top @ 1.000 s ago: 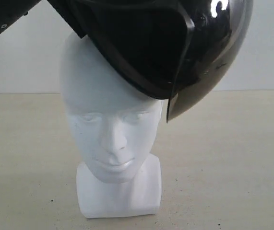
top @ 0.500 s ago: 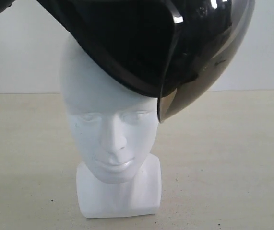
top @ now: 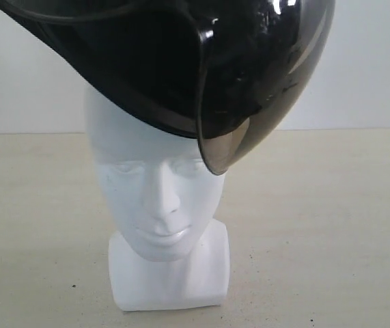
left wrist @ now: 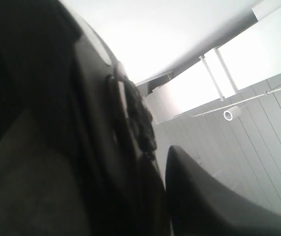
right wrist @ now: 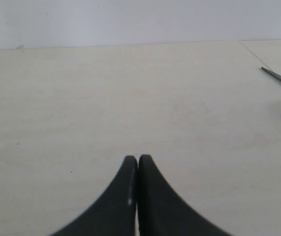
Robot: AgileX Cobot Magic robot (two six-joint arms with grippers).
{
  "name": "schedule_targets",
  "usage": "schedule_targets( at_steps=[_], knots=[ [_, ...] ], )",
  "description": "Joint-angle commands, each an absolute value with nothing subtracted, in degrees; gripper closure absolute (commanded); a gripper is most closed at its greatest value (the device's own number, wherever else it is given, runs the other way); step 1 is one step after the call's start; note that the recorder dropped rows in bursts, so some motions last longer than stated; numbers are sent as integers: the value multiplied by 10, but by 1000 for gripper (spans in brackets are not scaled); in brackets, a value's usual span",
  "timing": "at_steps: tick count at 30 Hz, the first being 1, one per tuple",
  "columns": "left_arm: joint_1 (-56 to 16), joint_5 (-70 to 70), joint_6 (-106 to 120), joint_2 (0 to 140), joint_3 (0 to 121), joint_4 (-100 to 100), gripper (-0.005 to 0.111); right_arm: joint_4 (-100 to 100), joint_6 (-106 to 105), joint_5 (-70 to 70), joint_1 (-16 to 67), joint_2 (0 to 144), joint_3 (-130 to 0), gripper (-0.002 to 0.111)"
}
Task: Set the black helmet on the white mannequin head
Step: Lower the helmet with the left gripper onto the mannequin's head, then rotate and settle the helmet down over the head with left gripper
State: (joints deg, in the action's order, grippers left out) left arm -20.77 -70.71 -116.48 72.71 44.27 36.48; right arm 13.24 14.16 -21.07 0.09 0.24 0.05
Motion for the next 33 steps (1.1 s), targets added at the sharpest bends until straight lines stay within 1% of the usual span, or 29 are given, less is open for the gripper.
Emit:
schedule_targets(
  at_steps=[1, 9, 23, 33],
  knots=[
    [-187, -700, -1128, 717, 437, 337, 102, 137, 142, -205, 0, 0, 0, 108],
    [-166, -700, -1128, 717, 437, 344, 102, 137, 142, -205, 0, 0, 0, 108],
    [-166, -645, -1098, 720, 437, 358, 102, 137, 142, -205, 0, 0, 0, 108],
    [-166, -644, -1098, 743, 437, 357, 102, 137, 142, -205, 0, 0, 0, 108]
  ],
)
